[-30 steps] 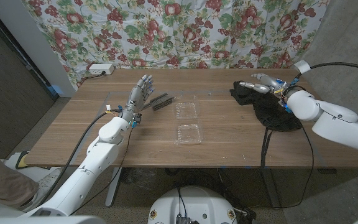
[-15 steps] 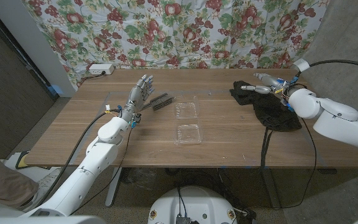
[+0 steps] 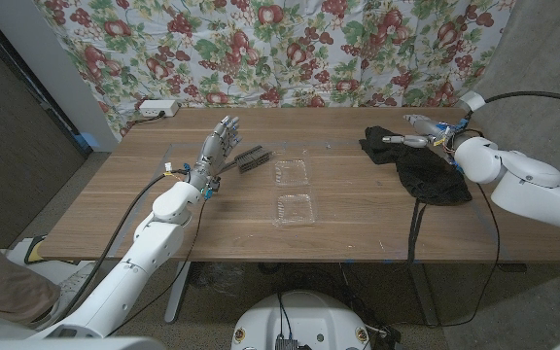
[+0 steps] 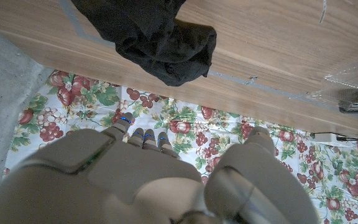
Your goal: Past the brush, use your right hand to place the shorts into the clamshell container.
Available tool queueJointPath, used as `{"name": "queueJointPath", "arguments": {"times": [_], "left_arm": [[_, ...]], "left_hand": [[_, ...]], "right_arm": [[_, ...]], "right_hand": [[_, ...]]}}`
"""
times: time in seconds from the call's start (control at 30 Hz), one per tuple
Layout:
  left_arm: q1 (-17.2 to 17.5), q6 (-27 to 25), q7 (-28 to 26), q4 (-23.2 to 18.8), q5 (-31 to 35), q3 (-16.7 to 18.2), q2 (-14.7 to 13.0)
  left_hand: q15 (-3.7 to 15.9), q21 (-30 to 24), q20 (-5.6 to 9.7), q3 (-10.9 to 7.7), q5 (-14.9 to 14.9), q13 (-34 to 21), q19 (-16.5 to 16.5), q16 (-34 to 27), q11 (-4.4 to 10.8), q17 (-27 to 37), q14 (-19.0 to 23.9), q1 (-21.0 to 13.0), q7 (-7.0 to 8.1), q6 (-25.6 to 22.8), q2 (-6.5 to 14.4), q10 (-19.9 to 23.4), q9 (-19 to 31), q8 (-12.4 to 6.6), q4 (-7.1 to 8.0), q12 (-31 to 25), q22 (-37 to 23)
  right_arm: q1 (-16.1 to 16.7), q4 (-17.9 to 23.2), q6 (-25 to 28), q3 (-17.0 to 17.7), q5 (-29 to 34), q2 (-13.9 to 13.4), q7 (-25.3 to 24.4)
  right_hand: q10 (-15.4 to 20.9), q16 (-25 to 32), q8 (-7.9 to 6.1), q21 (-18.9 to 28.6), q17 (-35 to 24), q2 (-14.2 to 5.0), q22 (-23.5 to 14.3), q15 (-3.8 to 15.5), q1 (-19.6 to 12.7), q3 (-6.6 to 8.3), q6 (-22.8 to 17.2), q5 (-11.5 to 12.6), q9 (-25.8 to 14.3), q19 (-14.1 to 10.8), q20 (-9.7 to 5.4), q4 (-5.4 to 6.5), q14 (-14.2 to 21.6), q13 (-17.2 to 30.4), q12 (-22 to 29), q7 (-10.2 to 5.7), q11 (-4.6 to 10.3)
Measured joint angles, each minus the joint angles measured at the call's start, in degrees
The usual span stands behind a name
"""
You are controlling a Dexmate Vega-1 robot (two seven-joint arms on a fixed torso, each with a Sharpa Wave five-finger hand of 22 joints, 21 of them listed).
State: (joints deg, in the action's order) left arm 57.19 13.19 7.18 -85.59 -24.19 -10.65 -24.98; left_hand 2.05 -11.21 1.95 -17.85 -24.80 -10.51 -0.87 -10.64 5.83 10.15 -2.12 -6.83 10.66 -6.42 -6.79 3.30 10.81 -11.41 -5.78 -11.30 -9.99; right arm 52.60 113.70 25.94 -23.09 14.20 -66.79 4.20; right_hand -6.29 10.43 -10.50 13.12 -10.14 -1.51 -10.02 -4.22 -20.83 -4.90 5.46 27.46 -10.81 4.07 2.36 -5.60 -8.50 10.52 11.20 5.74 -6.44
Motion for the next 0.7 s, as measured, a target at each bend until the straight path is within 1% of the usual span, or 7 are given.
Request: {"name": "queueJointPath", "arguments": {"times": [0.13, 0.2, 0.43, 0.5, 0.6, 0.7], "left_arm": [[0.0, 0.0, 0.0, 0.0, 0.0, 0.0, 0.0], [0.0, 0.0, -0.1, 0.0, 0.0, 0.0, 0.0], [0.2, 0.2, -0.1, 0.0, 0.0, 0.0, 0.0], [0.3, 0.2, -0.1, 0.0, -0.1, 0.0, 0.0], [0.3, 0.3, -0.1, 0.0, -0.1, 0.1, 0.0], [0.3, 0.3, -0.1, 0.0, -0.1, 0.1, 0.0]], "left_hand": [[0.00, 0.0, 0.00, 0.00, 0.0, 0.0, 0.0, 0.0, 0.00, 0.0, 0.0, 0.0, 0.00, 0.0, 0.0, 0.0, 0.0, 0.00, 0.00, 0.0, 0.0], [0.00, 0.0, 0.00, 0.00, 0.0, 0.0, 0.0, 0.0, 0.00, 0.0, 0.0, 0.0, 0.00, 0.0, 0.0, 0.0, 0.0, 0.00, 0.00, 0.0, 0.0], [0.00, 0.0, -0.01, 0.00, 0.0, 0.0, 0.0, 0.0, 0.00, 0.0, 0.0, 0.0, -0.01, 0.0, 0.0, 0.0, 0.0, 0.00, 0.00, 0.0, 0.0], [0.00, 0.0, -0.01, 0.01, 0.0, 0.0, 0.0, 0.0, 0.00, 0.0, 0.0, 0.0, 0.00, 0.0, 0.0, 0.0, 0.0, 0.00, -0.01, 0.0, 0.0], [0.00, 0.0, -0.01, 0.16, 0.0, 0.0, 0.0, 0.0, 0.00, 0.0, 0.0, 0.0, -0.01, 0.0, 0.0, 0.0, 0.0, 0.00, -0.16, 0.0, 0.0], [0.00, 0.0, -0.03, 0.16, 0.0, 0.0, 0.0, 0.0, 0.00, 0.0, 0.0, 0.0, -0.01, 0.0, 0.0, 0.0, 0.0, 0.00, -0.16, 0.0, 0.0]], "right_arm": [[-0.4, -0.2, 0.5, -0.4, 1.0, 0.1, 0.3], [-0.5, -0.4, 0.6, -0.6, 1.4, 0.2, 0.5], [-1.4, -1.1, 1.0, -1.2, 3.0, 0.4, 1.4], [-1.7, -1.3, 1.1, -1.5, 3.5, 0.4, 1.7], [-2.3, -1.7, 1.3, -1.9, 4.3, 0.6, 2.3], [-2.8, -2.1, 1.4, -2.2, 4.9, 0.7, 2.9]], "right_hand": [[0.0, 0.0, 0.00, 0.0, 0.0, 0.00, 0.0, 0.00, 0.0, -0.23, 0.0, 0.0, 0.0, 0.0, 0.00, -0.11, 0.0, 0.0, 0.0, 0.00, 0.00], [0.1, 0.0, 0.00, 0.0, 0.0, 0.00, 0.0, 0.00, 0.0, -0.40, 0.0, 0.3, 0.0, 0.0, 0.00, 0.07, 0.0, 0.0, 0.0, 0.00, 0.13], [0.2, 0.0, 0.00, 0.0, 0.0, -0.01, 0.0, 0.01, 0.0, -0.40, 0.0, 0.3, 0.0, 0.0, 0.00, 0.07, 0.0, 0.0, 0.1, 0.03, 0.22], [0.3, 0.0, 0.00, 0.0, 0.0, -0.01, 0.0, 0.01, 0.0, -0.40, -0.3, 0.3, 0.0, 0.0, 0.02, 0.07, 0.0, 0.0, 0.3, 0.31, 0.30], [0.5, 0.0, -0.32, -0.2, 0.0, -0.01, 0.0, 0.01, 0.0, -0.40, -0.3, 0.3, 0.0, -0.3, 0.34, 0.07, 0.0, 0.0, 0.3, 0.31, 0.52], [0.5, 0.0, -0.33, -0.2, 0.0, -0.01, 0.0, 0.01, 0.0, -0.40, -0.3, 0.7, 0.0, -0.4, 0.42, 0.07, 0.0, 0.0, 0.3, 0.31, 0.52]]}}
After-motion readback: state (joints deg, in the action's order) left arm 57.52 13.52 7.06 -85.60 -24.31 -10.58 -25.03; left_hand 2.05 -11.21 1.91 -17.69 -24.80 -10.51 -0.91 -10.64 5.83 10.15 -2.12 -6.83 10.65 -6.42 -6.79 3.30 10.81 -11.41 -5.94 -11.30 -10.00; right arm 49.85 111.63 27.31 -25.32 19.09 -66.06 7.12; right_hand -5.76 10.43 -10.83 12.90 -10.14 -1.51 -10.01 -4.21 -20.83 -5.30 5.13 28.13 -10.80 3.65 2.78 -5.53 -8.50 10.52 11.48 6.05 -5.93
